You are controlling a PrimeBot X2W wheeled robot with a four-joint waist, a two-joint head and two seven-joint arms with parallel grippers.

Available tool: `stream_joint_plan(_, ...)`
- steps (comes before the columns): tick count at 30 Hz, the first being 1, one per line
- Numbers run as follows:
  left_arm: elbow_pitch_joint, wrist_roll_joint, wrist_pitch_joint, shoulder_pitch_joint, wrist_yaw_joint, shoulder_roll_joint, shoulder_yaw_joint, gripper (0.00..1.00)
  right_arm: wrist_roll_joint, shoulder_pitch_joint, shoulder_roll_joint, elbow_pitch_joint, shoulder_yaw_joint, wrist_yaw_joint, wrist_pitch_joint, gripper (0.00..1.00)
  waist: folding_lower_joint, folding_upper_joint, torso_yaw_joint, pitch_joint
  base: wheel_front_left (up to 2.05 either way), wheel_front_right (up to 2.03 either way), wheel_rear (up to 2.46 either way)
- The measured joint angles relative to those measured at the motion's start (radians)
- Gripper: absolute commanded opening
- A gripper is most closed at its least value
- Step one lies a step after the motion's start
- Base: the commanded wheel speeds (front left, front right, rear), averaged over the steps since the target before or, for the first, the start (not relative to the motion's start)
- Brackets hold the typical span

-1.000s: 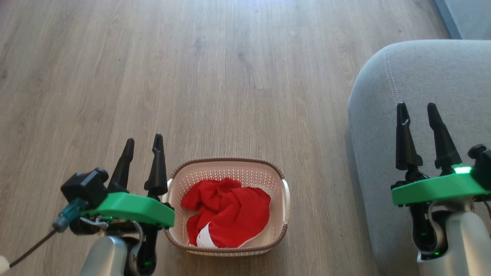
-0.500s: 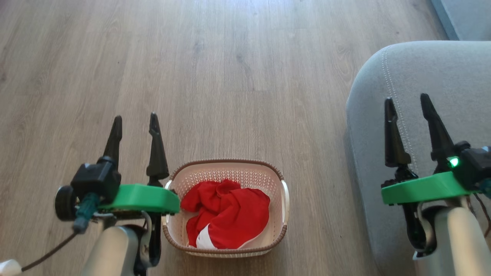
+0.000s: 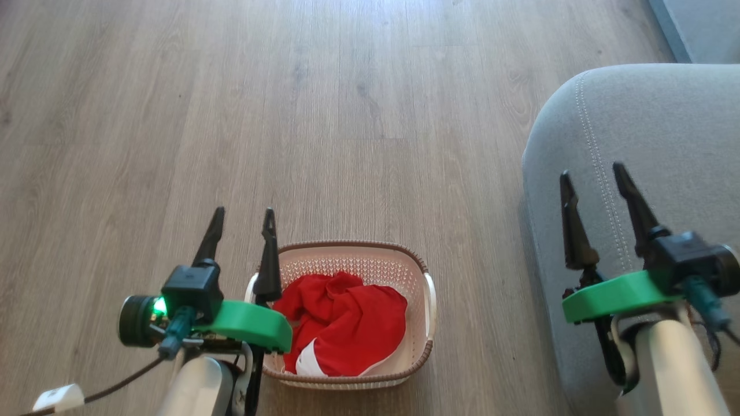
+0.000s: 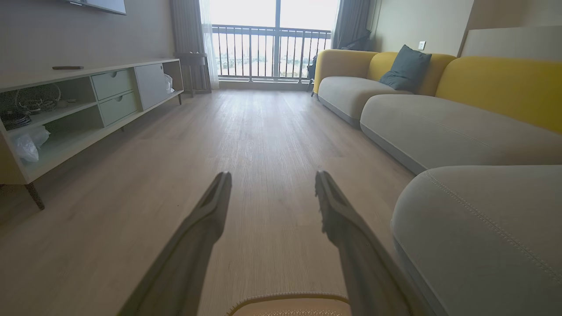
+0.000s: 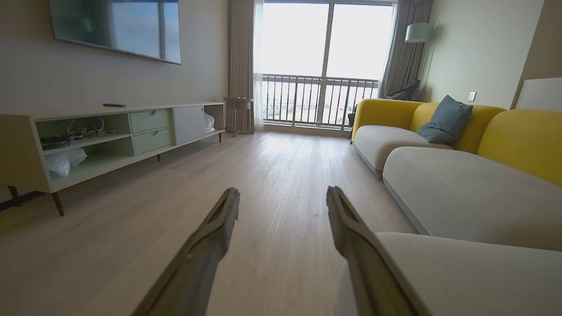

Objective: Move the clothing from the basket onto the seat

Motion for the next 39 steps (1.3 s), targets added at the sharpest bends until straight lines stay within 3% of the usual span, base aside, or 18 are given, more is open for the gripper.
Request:
stream_joint_plan(4, 0.04, 0.052, -0.01, 0.001, -0.046, -0.019, 0.024, 1.0, -0.061, 0.0, 0.0, 0.067, -0.003, 0.0, -0.011, 1.0, 0.0, 0.0, 0.0, 0.001, 0.0, 0.0, 0.0)
stream_joint_plan(13, 0.073, 0.14, -0.03, 0.001, -0.102, -0.041, 0.055, 1.0, -0.132, -0.002, -0.001, 0.119, -0.005, 0.0, -0.028, 1.0, 0.0, 0.0, -0.001, 0.021, 0.0, 0.0, 0.0)
stream_joint_plan(20, 0.087, 0.14, -0.03, 0.001, -0.125, -0.045, 0.068, 1.0, -0.133, -0.003, -0.001, 0.144, -0.005, 0.0, -0.029, 1.0, 0.0, 0.0, 0.001, 0.015, 0.0, 0.0, 0.0)
stream_joint_plan(32, 0.115, 0.127, -0.03, 0.001, -0.127, -0.047, 0.064, 1.0, -0.133, -0.003, -0.001, 0.156, -0.001, 0.0, -0.029, 1.0, 0.0, 0.0, -0.007, 0.021, 0.0, 0.0, 0.0)
stream_joint_plan(39, 0.162, 0.122, -0.03, -0.001, -0.165, -0.049, 0.057, 1.0, -0.133, -0.004, -0.001, 0.168, -0.006, 0.0, -0.029, 1.0, 0.0, 0.0, -0.025, 0.061, 0.0, 0.0, 0.0)
